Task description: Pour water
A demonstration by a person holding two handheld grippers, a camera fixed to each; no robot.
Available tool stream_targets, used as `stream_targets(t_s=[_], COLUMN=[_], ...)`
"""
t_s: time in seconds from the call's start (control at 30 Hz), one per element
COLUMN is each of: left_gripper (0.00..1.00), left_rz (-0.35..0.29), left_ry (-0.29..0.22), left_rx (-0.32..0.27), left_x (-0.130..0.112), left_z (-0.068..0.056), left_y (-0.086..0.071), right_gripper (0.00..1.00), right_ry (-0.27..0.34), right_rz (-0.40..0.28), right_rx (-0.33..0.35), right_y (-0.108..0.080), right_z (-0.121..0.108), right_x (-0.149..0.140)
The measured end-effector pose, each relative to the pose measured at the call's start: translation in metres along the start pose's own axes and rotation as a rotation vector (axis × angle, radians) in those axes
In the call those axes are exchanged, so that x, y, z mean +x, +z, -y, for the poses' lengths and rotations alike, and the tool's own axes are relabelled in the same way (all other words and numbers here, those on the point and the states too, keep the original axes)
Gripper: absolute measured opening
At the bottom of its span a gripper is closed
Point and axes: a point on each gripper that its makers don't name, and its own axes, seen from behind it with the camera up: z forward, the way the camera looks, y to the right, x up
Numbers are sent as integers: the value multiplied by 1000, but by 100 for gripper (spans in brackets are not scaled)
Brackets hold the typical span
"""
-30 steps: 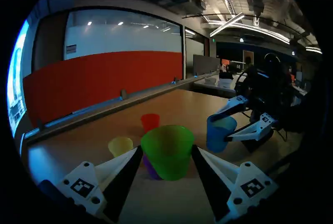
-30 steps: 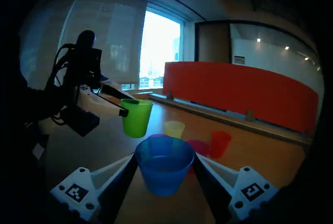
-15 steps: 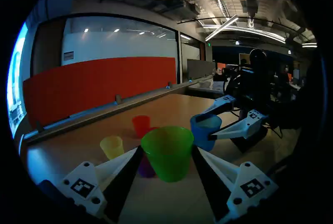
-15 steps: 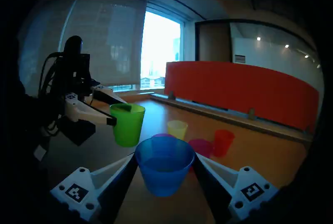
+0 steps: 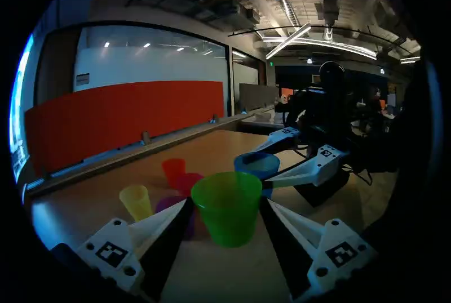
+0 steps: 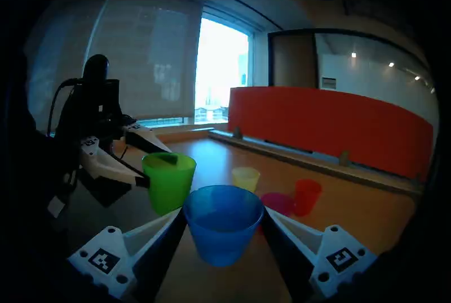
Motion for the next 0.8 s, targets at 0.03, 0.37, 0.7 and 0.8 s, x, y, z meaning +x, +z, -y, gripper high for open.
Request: stream_targets(t_s=[0.03,0.37,0.7,0.8], left_gripper=[86,86,86,86], left_rz=[-1,-7,-24,-28], left_ry=[0,23,17,14], left_rx=[-3,-20,-29,-30], left_x=[0,-2,1,2], left_z=[-1,-9,-13,-13], left_y=[0,2,3,3], right_gripper=[92,92,92,92], right_ry=[-1,-8,-12,-13], right_rz=[-2,-11,-13,-14], right_rx=[2,20,35,36], right_y=[0,2,3,3], right_z=[1,8,13,13], right_x=[1,9,10,11])
